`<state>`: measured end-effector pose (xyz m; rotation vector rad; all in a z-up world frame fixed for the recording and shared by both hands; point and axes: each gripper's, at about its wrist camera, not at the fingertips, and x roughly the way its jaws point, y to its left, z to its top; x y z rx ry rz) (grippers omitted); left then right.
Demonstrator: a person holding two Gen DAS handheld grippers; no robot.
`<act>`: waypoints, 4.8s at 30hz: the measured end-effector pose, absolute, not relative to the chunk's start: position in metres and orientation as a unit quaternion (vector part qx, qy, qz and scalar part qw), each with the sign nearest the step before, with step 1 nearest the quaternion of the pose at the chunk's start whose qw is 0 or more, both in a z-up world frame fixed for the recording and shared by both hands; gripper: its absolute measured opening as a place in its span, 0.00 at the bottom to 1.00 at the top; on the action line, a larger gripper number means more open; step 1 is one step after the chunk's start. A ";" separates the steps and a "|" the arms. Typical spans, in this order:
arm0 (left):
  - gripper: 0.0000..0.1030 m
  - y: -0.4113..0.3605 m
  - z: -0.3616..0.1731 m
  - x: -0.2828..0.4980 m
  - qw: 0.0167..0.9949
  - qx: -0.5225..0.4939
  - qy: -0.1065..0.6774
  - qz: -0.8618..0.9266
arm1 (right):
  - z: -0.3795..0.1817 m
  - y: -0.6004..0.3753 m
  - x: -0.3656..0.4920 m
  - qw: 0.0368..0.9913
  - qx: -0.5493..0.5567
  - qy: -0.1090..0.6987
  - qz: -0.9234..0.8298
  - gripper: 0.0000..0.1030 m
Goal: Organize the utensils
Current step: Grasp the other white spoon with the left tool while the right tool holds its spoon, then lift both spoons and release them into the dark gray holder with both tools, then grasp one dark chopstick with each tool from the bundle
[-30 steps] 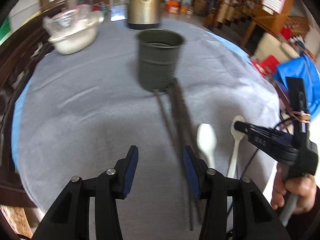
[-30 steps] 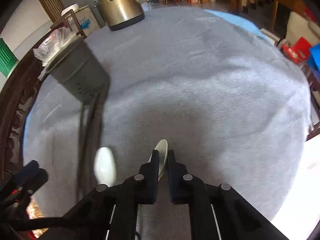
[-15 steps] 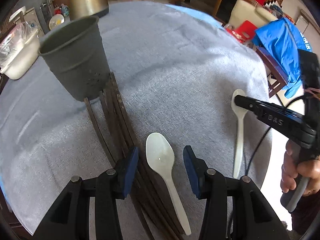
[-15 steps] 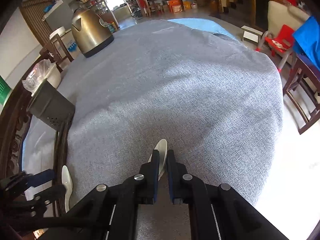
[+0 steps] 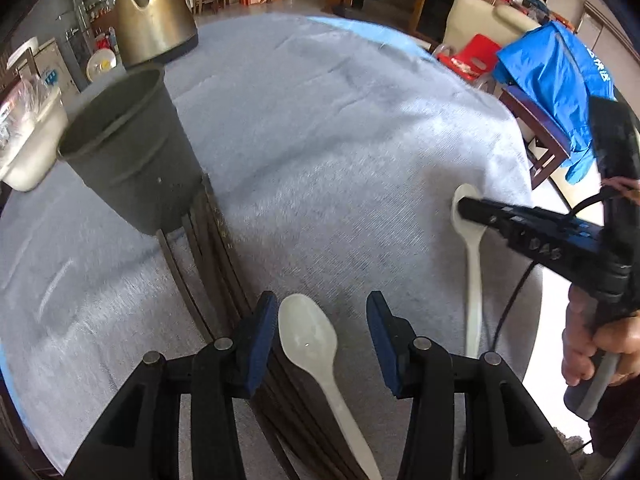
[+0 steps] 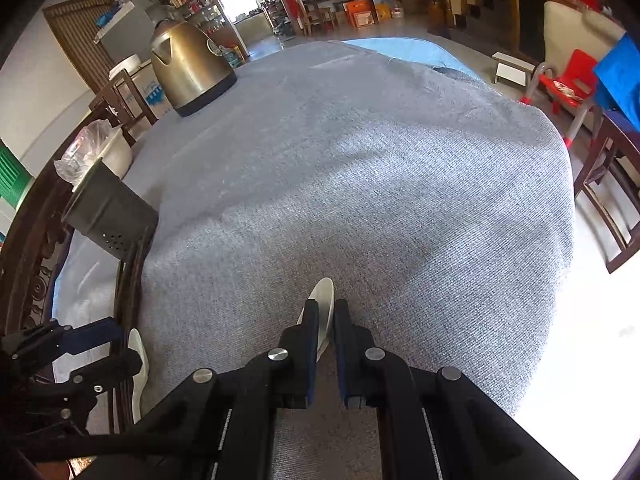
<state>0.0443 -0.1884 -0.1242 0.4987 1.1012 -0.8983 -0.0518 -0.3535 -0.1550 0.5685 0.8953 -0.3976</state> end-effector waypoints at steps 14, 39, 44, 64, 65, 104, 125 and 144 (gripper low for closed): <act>0.30 -0.178 -0.134 0.043 0.714 0.215 0.511 -0.428 | -0.153 -0.354 -0.049 0.842 0.267 0.430 -0.185 0.09; 0.29 -0.108 0.026 0.124 0.876 0.042 0.330 -0.349 | -0.078 -0.328 0.002 0.910 0.259 0.302 -0.114 0.05; 0.29 -0.106 0.042 0.166 0.914 0.005 0.284 -0.291 | -0.037 -0.319 0.040 0.934 0.251 0.232 -0.099 0.05; 0.30 -0.112 -0.020 0.200 0.932 -0.010 0.272 -0.239 | -0.022 -0.257 0.150 0.976 0.115 0.143 -0.119 0.05; 0.30 -0.112 -0.021 0.197 0.931 -0.004 0.272 -0.244 | -0.025 -0.255 0.146 0.977 0.106 0.145 -0.116 0.05; 0.59 -0.065 -0.114 0.082 0.846 0.065 0.446 -0.285 | -0.113 -0.281 0.029 0.897 0.261 0.357 -0.021 0.18; 0.64 -0.107 -0.141 0.079 0.815 0.057 0.483 -0.315 | -0.150 -0.291 0.036 0.876 0.294 0.383 -0.015 0.18; 0.55 -0.097 -0.131 0.136 0.800 0.031 0.520 -0.297 | -0.153 -0.276 0.090 0.828 0.310 0.462 -0.069 0.08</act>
